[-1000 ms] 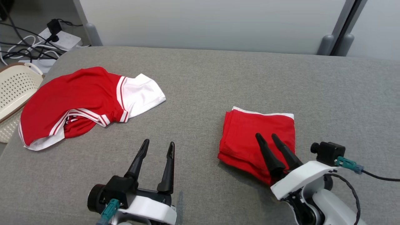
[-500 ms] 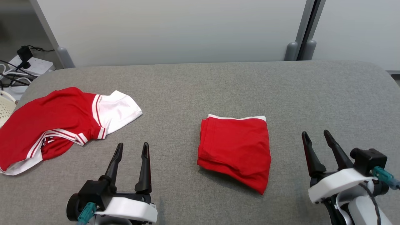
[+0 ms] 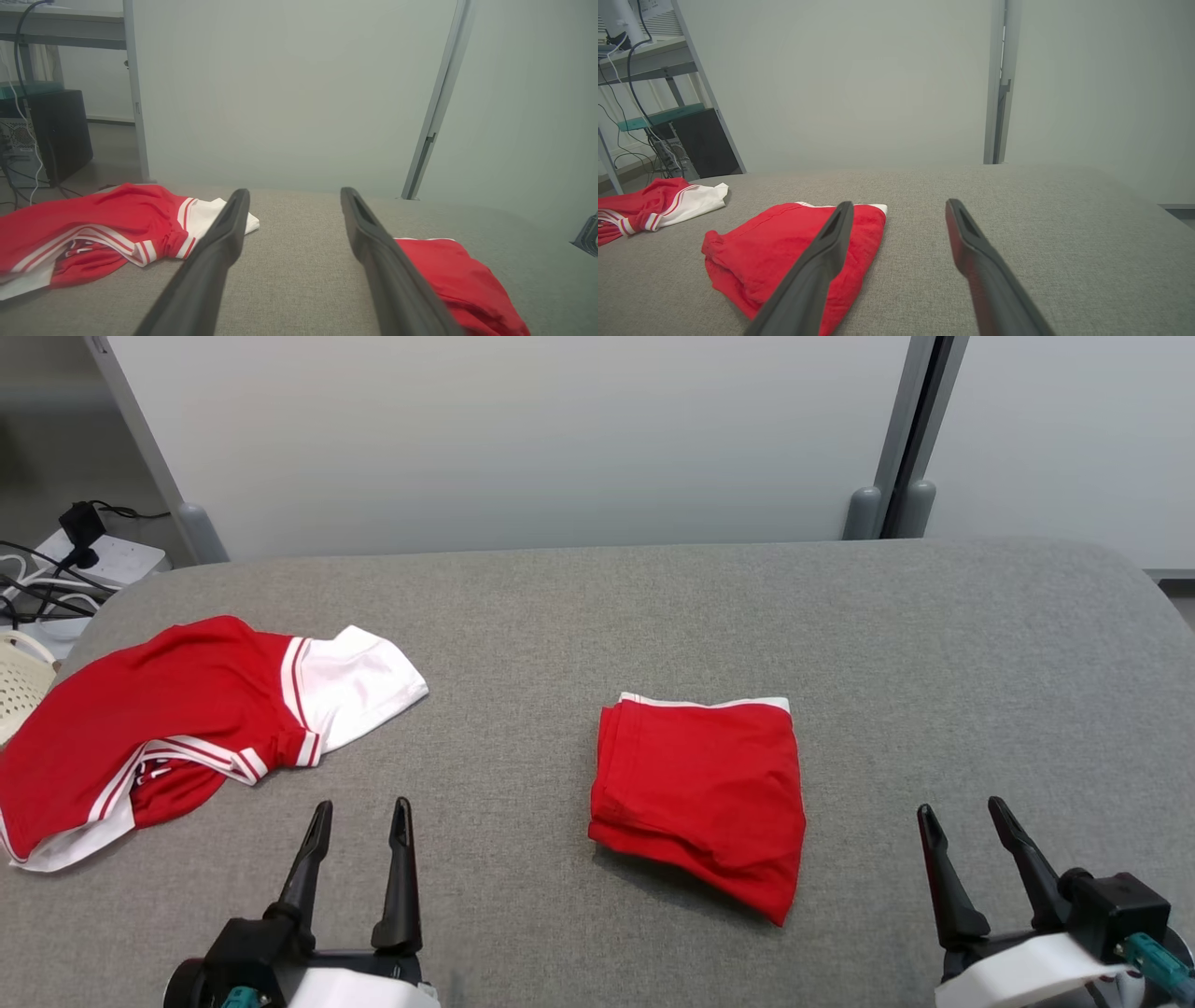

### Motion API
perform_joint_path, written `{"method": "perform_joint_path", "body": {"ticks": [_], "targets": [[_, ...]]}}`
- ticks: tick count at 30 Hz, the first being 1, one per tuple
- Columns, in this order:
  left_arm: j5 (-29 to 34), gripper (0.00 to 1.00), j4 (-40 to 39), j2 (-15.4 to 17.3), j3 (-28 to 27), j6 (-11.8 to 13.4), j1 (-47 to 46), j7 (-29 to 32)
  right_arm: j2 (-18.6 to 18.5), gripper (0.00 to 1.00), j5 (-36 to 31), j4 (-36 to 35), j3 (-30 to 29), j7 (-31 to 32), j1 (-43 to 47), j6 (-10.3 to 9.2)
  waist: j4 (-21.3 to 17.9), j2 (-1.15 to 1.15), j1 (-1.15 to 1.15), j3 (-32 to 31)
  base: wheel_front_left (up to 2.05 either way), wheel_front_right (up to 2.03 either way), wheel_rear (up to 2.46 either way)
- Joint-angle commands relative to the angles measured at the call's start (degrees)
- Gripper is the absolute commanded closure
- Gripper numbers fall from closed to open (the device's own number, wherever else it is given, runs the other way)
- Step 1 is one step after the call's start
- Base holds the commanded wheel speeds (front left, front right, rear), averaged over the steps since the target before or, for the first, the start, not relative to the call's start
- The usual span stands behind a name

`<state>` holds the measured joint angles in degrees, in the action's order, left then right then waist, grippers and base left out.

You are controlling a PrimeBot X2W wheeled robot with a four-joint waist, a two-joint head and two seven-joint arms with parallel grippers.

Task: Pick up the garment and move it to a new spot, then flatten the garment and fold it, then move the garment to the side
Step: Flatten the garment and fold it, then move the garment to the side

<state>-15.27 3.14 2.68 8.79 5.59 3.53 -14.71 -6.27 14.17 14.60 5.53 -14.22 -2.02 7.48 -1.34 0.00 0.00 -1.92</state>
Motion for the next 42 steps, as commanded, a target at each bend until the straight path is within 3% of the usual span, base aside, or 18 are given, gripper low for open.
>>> {"method": "perform_joint_path", "body": {"ticks": [1,15,42], "targets": [[1.3,0.0,-2.0,0.2,-2.0,-0.4,-1.0,-0.3,-0.5,0.0,-0.2,-2.1,0.6,-0.8,-0.3,0.01,0.1,0.0,0.0,-0.2,0.0,0.0,0.0],[4.2,0.0,-2.6,0.2,-3.7,-2.1,2.8,-0.3,0.6,0.0,-0.8,-4.0,0.8,-0.8,3.4,0.01,0.5,0.0,0.0,-1.4,0.0,0.0,0.0],[4.5,0.0,-1.7,0.2,-3.1,-2.7,2.3,-0.3,0.8,0.0,-0.7,-3.3,1.4,-0.8,2.2,0.01,0.1,0.0,0.0,-1.1,0.0,0.0,0.0]]}}
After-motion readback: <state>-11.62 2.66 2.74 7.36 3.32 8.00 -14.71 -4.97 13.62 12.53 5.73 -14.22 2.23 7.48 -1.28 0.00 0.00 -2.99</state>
